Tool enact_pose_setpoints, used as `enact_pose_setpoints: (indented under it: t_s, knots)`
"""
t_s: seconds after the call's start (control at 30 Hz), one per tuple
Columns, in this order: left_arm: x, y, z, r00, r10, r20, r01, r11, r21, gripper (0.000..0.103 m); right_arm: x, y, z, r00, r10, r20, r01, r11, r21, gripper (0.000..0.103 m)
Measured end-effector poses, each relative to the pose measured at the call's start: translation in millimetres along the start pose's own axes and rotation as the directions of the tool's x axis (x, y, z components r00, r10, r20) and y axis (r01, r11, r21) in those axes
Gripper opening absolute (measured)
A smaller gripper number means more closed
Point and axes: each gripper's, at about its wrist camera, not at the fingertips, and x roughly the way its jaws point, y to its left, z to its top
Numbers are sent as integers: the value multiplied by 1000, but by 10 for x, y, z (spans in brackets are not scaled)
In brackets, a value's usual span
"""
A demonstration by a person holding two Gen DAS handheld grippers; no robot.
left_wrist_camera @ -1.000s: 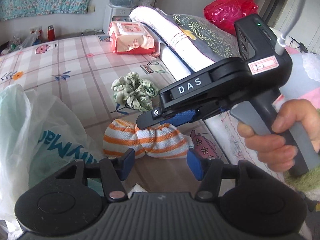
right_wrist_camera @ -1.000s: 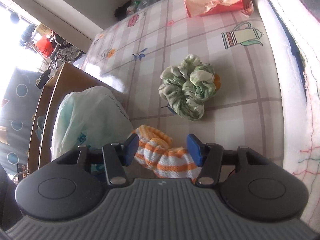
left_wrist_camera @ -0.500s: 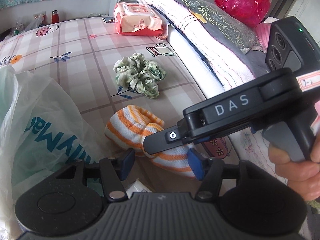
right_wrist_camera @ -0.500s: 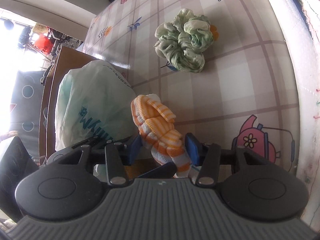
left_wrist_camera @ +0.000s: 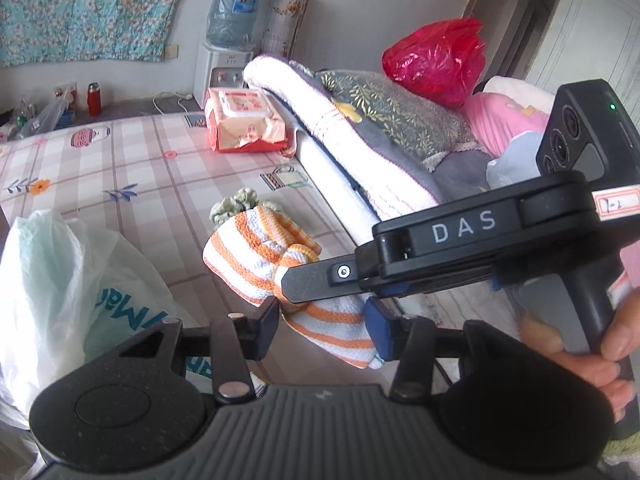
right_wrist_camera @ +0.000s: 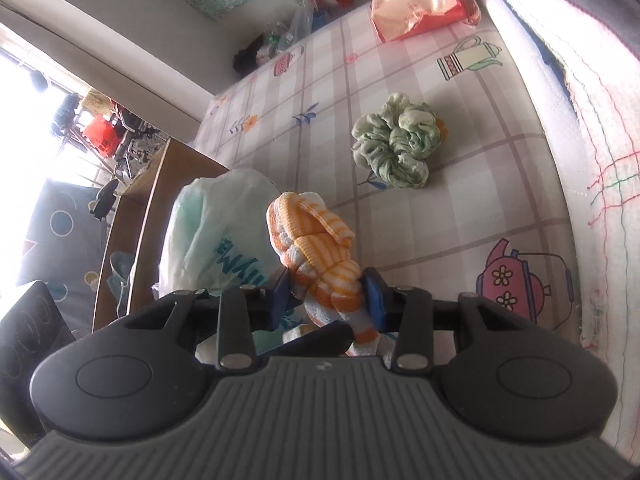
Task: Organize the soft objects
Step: 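Carry the striped sock with the right tool into the box and release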
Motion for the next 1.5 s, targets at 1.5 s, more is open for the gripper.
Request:
enact_pose_setpoints:
  t_s: [1.5]
  knots:
    - [-2808,2198,-1202,792,610,25,-565,748,-349,50,2855,3650,-1262,829,148,-540,-265,953,-146,44]
